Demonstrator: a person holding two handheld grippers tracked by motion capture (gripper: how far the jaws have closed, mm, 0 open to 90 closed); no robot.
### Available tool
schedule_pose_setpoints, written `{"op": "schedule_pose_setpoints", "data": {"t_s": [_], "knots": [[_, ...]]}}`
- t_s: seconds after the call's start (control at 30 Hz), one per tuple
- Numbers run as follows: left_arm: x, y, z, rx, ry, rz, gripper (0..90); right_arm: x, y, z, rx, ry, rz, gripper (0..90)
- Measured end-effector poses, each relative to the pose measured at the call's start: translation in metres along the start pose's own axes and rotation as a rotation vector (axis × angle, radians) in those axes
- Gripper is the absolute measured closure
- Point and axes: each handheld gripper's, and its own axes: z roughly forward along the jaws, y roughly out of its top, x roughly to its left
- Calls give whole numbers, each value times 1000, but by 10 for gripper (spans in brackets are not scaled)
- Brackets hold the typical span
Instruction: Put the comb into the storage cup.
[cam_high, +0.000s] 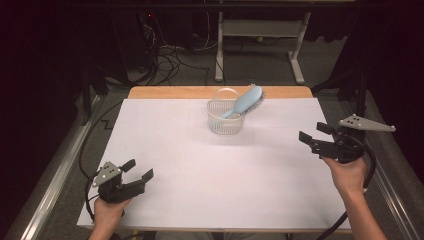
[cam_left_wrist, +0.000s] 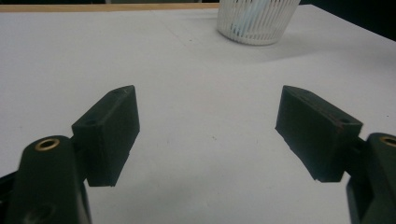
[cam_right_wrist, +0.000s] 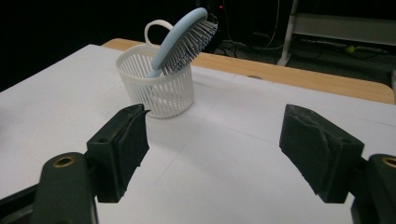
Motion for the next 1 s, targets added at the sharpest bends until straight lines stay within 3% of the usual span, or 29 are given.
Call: {"op": "schedule_pose_setpoints", "data": {"t_s": [1.0], "knots": [[0,0,-1,-4,7,-2,211,4,-32,-20,-75,-10,14,178]]}}
